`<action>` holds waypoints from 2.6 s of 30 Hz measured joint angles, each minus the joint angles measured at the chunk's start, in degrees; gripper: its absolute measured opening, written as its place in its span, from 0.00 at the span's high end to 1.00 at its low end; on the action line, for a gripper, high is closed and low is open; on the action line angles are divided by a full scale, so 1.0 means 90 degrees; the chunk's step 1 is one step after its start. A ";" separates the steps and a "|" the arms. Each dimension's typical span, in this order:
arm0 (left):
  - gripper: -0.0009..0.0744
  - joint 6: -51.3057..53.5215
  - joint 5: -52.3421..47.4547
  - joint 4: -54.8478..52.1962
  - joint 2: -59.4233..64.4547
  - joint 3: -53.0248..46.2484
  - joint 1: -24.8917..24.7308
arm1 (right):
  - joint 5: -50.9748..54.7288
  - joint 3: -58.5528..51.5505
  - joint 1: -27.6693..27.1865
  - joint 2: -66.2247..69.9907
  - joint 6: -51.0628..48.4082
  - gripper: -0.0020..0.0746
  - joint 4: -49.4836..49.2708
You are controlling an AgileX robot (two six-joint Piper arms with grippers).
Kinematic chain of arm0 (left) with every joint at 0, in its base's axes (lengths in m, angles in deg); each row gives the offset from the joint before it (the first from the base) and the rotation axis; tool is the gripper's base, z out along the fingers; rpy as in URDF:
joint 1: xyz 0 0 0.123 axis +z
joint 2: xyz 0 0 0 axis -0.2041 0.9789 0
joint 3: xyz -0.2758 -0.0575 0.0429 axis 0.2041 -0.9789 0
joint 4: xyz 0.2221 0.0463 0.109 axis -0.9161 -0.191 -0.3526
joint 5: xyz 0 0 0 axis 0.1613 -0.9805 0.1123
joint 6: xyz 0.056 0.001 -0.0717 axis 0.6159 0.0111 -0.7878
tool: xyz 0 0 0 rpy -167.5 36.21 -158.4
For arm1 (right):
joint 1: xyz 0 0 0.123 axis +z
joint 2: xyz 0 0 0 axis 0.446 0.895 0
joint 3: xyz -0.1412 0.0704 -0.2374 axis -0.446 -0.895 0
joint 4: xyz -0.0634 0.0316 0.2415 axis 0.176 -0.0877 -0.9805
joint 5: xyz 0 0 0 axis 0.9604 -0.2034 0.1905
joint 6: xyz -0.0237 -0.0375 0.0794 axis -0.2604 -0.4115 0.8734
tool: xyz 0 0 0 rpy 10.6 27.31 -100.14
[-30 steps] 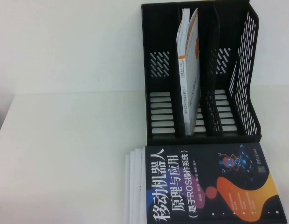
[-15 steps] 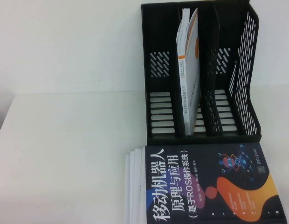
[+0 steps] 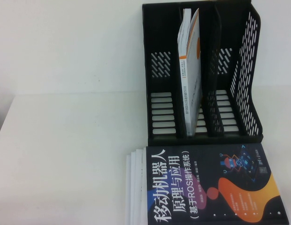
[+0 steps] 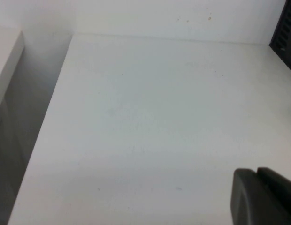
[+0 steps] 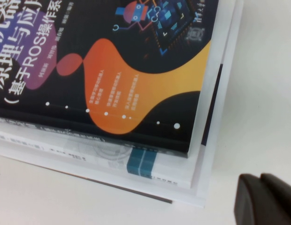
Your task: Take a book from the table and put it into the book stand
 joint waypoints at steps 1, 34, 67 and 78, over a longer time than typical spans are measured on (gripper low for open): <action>0.99 0.0017 0.0000 0.0000 0.0000 0.0000 0.0000 | 0.0000 0.0000 0.0000 0.0000 0.0000 0.98 0.0000; 0.99 0.0191 -0.0013 0.0035 0.0000 0.0000 -0.0262 | -0.0083 -0.0129 0.0000 -0.0152 0.0000 0.98 -0.0012; 0.99 0.0191 -0.0024 0.0074 0.0000 0.0000 -0.0271 | -0.2230 -0.2680 -0.1249 -0.3309 0.0215 0.98 0.0889; 0.99 0.0191 -0.0024 0.0074 0.0000 0.0000 -0.0271 | -0.2242 -0.2680 -0.1249 -0.3309 0.0329 0.98 0.1019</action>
